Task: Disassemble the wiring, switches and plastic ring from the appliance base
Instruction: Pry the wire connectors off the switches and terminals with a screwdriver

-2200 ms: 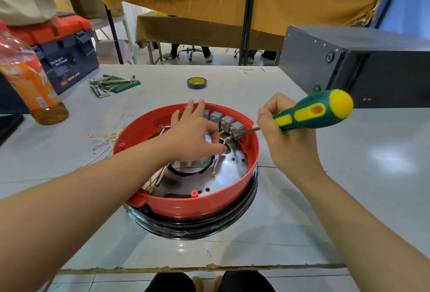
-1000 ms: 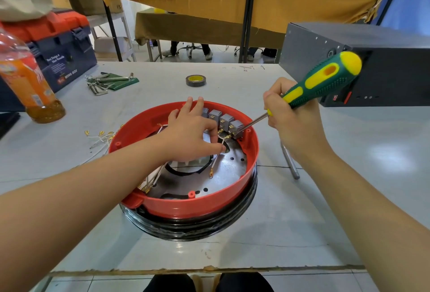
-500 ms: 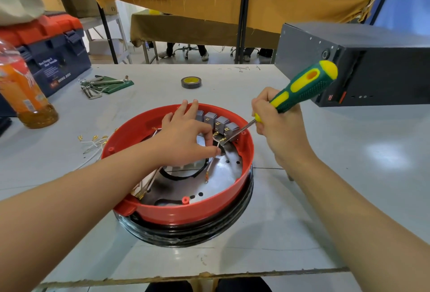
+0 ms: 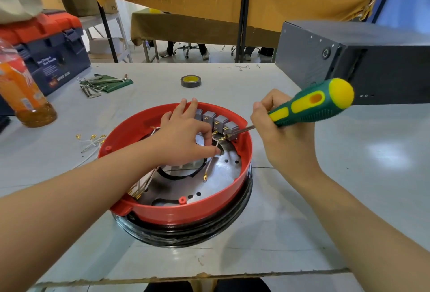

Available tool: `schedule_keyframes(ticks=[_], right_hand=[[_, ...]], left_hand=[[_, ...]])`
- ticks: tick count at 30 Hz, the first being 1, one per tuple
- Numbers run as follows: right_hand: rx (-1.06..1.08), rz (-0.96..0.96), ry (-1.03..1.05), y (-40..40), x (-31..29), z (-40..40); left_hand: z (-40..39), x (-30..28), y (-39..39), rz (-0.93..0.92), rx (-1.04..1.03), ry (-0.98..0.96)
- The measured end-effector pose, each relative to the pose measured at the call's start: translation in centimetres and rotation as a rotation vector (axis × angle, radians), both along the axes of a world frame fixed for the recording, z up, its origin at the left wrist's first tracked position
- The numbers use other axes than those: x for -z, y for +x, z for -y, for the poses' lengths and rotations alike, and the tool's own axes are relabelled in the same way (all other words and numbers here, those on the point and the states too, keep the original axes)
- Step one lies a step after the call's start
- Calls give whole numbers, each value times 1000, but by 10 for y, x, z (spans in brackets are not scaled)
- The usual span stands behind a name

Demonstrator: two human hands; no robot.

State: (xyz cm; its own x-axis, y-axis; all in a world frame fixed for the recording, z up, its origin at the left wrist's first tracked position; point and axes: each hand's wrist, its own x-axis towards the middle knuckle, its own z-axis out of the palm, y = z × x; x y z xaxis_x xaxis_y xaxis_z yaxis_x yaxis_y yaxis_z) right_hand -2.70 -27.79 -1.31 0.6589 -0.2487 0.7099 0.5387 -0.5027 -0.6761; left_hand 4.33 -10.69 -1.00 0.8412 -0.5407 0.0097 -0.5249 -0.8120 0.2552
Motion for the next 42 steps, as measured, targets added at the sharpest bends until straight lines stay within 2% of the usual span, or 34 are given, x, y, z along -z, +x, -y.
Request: schedule_keyframes(ticks=[7,17,21,29,42], right_hand=[[-58,-20,-95,1,-2,-1],[-113,-136,229,14,-12,5],[-155,-247,349,18,0,-1],[-85,-106,245,23,-26,9],[-154,-114,56,9,-16,14]], left_hand=[[0,1,0,8,0,5],[0,0,-1,4,0,10],[1,0,-1,7,2,15],[2,-2,-2,-1,6,21],[2,-2,-3,-6,4,13]])
